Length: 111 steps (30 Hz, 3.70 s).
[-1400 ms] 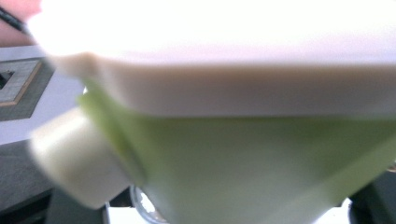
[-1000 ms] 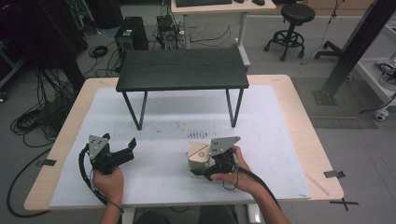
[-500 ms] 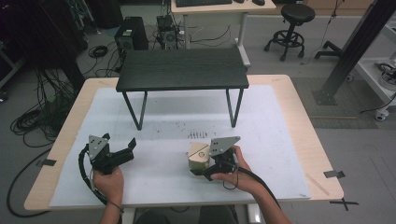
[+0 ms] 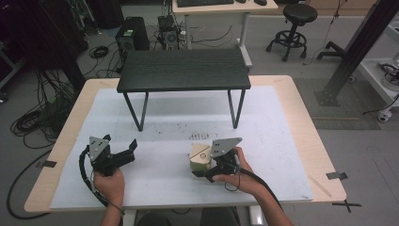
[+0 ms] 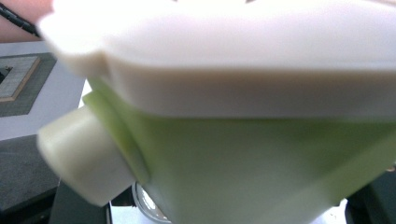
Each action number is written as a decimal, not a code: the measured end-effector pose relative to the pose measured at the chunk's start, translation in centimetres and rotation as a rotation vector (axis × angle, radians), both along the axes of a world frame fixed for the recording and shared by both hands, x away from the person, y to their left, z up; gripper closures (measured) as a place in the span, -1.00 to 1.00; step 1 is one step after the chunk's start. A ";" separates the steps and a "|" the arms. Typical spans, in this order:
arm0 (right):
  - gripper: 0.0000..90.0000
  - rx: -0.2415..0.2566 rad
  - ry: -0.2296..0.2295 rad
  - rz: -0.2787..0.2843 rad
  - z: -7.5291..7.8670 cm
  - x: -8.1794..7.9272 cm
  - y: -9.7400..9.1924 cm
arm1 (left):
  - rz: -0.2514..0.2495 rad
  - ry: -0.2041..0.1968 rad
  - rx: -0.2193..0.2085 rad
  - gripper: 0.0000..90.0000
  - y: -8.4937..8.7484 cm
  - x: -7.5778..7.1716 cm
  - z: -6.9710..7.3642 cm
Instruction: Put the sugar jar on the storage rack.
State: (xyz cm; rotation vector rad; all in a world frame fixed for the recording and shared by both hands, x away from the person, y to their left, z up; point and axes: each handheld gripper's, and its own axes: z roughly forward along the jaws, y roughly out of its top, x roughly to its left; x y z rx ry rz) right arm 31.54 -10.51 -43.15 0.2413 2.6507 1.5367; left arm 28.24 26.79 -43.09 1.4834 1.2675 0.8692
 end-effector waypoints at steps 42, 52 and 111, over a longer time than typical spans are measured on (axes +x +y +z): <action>-0.34 -0.011 0.002 -0.002 0.1 0.0 0.0 | 0.000 -0.001 0.000 -0.99 0.0 0.0 0.0; -0.34 -0.010 0.004 -0.002 0.1 0.0 0.0 | 0.001 -0.002 0.002 -0.99 0.0 0.0 0.0; -0.34 0.086 -0.094 0.005 26.0 4.7 1.7 | -0.005 -0.011 -0.005 -0.99 0.1 -0.1 0.0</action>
